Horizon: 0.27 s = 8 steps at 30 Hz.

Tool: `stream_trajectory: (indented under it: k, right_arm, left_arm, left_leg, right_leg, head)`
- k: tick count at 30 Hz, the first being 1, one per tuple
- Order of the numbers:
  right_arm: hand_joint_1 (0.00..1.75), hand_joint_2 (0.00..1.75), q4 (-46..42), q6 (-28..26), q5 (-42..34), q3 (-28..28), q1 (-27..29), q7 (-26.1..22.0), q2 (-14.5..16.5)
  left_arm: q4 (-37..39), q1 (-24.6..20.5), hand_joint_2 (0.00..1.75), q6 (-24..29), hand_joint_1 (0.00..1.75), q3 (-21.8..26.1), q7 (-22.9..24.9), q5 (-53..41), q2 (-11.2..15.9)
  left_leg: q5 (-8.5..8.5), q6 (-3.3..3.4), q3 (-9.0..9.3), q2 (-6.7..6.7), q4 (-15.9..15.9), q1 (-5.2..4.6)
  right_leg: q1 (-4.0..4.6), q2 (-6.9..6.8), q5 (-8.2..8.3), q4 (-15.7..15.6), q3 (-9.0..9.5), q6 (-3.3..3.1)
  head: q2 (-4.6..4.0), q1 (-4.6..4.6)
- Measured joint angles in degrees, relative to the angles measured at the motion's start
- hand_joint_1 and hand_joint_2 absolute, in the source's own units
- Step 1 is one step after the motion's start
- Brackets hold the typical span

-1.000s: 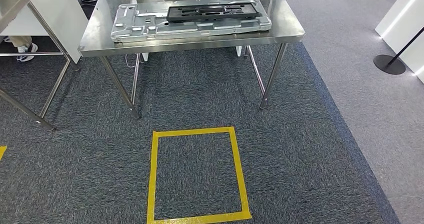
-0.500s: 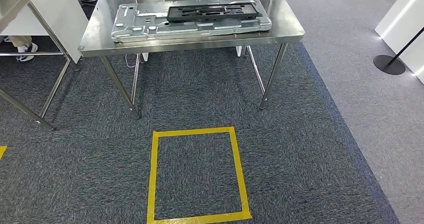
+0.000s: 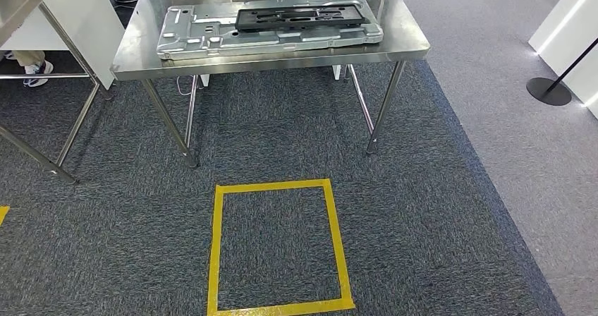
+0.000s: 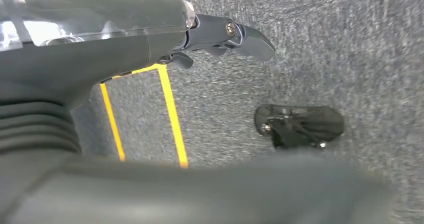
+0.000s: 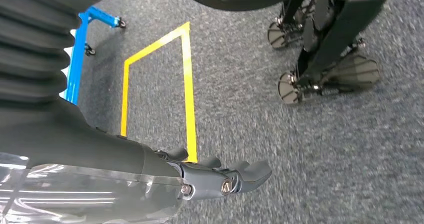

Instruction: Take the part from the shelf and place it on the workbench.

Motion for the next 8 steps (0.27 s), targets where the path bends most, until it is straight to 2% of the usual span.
stream_trajectory:
  k: [8]
  right_arm:
    - [0.0,1.75,-1.56,2.08,-3.09,3.15,1.05,1.42,0.0]
  left_arm:
    - [-1.2,1.46,0.0,1.22,0.0,-10.05,3.39,7.26,0.45]
  left_leg:
    - [0.0,0.0,0.0,0.0,0.0,0.0]
  right_leg:
    - [0.0,0.0,0.0,0.0,0.0,0.0]
  head:
    - [0.0,-0.01]
